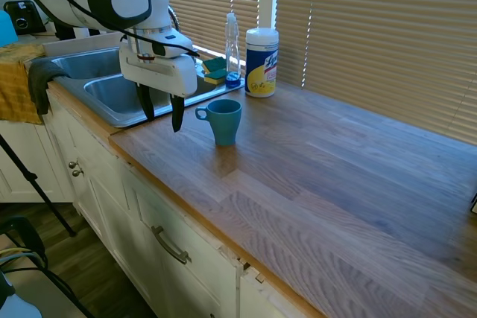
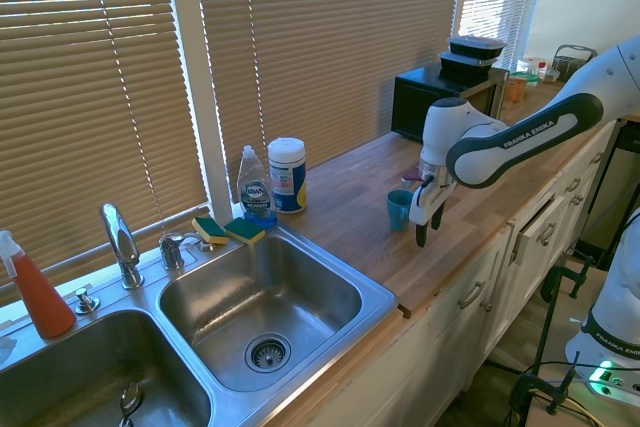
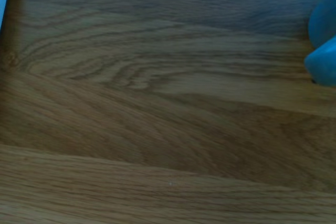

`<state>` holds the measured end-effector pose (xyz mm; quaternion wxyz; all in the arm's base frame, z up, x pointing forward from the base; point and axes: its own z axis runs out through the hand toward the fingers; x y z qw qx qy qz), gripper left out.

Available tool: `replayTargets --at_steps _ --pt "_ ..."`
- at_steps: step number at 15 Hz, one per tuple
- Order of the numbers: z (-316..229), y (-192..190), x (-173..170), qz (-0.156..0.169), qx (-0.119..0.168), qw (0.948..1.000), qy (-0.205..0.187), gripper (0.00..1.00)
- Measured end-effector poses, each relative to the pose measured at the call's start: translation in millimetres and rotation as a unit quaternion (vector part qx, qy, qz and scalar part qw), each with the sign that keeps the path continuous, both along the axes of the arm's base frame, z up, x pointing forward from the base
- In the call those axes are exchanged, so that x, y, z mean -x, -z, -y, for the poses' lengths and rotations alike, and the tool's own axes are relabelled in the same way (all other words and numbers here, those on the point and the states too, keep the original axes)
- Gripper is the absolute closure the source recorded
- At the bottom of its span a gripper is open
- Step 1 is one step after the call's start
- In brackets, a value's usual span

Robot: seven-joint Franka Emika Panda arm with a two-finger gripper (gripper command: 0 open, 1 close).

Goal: Put the mug in the sink

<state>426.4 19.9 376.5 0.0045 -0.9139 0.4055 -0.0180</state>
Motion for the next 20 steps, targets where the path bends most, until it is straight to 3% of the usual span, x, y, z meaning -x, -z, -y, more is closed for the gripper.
replayTargets --at_steps 6,14,20 --pt "7.0 -9.0 -1.7 0.010 0.000 0.9999 0.009 0.00" --pt "70.8 -73.7 -22.7 0.066 -0.021 0.9936 0.089 0.00" --pt "106.6 -57.0 -64.2 0.048 -0.031 0.9870 0.151 0.00"
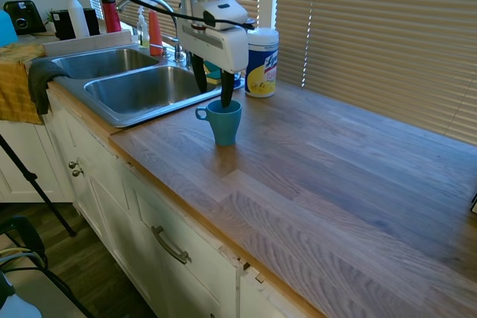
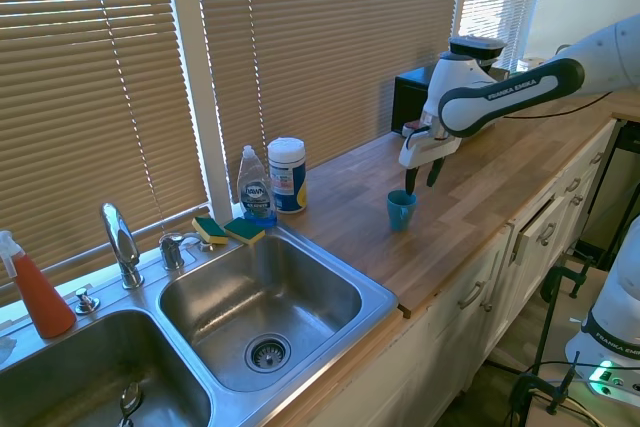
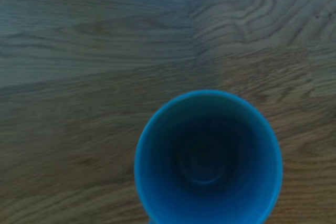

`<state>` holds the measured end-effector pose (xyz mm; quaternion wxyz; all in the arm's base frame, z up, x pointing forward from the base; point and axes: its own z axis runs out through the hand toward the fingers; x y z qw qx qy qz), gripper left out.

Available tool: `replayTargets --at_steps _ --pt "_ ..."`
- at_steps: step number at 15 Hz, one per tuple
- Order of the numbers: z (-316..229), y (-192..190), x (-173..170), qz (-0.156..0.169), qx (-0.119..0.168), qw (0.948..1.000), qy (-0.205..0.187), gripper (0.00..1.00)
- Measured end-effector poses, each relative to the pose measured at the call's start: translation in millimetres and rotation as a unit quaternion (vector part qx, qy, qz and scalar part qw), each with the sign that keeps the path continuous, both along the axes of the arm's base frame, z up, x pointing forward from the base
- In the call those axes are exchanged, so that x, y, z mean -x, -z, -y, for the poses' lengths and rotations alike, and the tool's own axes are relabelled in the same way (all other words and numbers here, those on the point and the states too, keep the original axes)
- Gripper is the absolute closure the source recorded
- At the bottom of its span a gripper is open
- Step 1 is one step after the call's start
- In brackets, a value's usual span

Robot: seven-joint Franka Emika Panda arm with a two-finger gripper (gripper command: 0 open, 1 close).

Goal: Put the mug in the sink

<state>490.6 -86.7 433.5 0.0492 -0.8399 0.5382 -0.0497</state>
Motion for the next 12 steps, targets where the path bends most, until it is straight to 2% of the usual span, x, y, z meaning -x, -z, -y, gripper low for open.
replayTargets --at_steps 3,6,7,12 --pt "16.9 15.6 -20.3 -0.012 -0.004 0.9996 0.025 0.00" --pt "26.6 36.5 -35.7 -0.029 -0.005 0.9990 0.034 0.00" --pt "26.9 45.0 -41.5 -0.036 -0.006 0.9988 0.033 1.00" --pt "27.4 79.6 -59.5 -0.060 -0.018 0.9973 0.038 1.00"
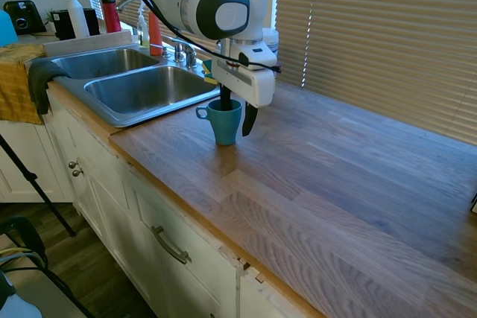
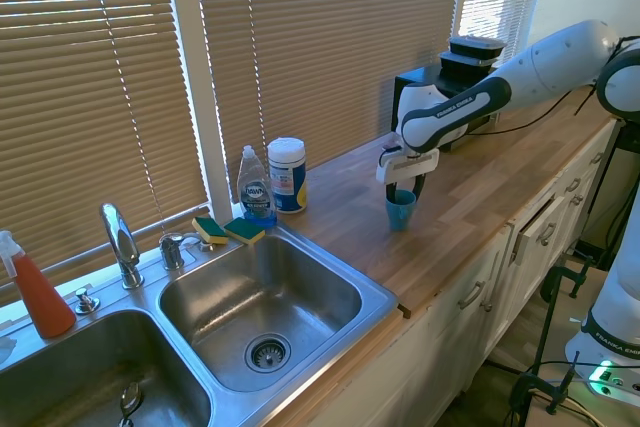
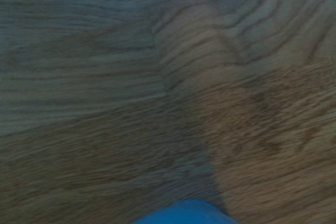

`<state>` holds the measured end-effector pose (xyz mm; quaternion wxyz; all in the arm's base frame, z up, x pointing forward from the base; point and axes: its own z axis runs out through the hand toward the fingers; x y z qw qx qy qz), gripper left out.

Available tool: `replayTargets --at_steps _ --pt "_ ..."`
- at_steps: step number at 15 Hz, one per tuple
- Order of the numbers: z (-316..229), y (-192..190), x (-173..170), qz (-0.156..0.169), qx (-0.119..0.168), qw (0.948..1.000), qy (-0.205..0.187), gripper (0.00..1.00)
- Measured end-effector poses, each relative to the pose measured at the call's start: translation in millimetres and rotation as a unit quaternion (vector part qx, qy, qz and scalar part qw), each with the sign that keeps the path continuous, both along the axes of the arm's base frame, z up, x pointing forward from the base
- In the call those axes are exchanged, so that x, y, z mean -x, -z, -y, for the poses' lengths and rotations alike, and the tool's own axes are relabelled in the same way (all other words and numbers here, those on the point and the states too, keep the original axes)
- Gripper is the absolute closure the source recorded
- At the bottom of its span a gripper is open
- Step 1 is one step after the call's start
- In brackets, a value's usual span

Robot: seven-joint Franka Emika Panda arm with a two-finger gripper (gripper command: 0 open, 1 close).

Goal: Put the mug in the sink

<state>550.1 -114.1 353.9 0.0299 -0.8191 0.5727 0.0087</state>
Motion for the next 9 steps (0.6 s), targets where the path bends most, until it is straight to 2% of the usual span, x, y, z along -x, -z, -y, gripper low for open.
replayTargets --at_steps 9 --pt "14.6 4.7 0.8 0.002 -0.010 0.9999 -0.010 1.00"
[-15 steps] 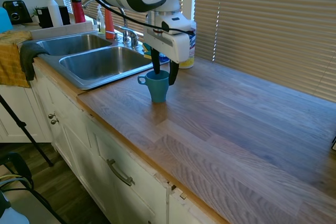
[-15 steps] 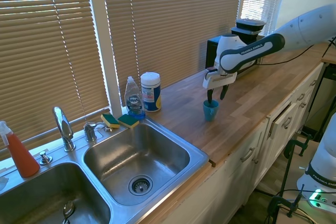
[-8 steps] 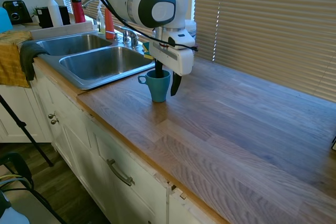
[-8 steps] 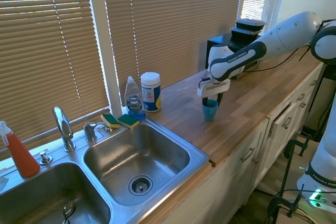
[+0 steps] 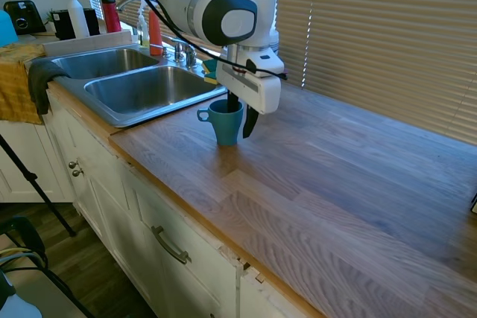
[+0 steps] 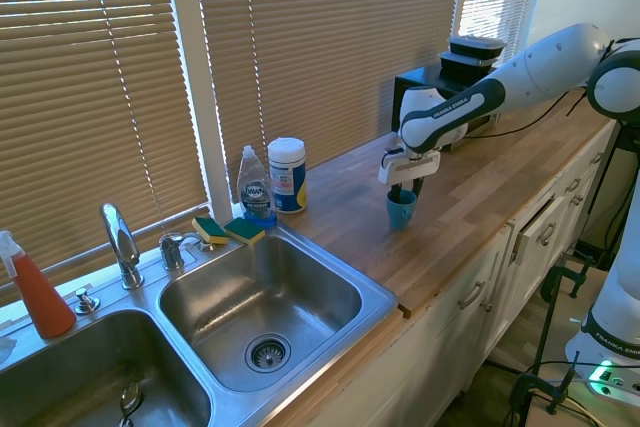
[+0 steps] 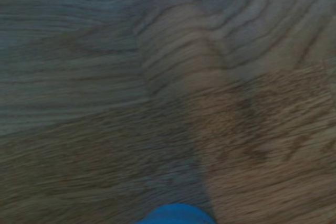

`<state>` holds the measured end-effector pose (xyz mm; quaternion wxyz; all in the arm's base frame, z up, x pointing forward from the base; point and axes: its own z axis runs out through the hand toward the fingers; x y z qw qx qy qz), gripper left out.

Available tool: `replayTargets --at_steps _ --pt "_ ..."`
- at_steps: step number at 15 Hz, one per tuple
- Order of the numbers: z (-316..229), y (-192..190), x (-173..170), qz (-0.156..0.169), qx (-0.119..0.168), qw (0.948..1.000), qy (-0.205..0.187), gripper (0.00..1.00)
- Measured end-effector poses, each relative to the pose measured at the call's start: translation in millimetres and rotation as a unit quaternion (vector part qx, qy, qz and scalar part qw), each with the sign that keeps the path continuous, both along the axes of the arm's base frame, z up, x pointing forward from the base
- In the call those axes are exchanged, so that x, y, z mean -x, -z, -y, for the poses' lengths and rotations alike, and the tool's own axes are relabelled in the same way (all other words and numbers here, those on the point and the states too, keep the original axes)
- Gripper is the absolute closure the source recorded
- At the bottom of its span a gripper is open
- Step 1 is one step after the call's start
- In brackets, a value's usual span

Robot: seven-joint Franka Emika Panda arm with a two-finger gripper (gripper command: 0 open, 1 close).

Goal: Put the mug in the sink

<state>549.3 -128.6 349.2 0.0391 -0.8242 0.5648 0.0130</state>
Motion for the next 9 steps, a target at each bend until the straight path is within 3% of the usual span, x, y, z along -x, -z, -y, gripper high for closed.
replayTargets --at_steps 9 --pt "-2.5 -0.4 -2.0 0.011 -0.003 0.9994 -0.033 1.00"
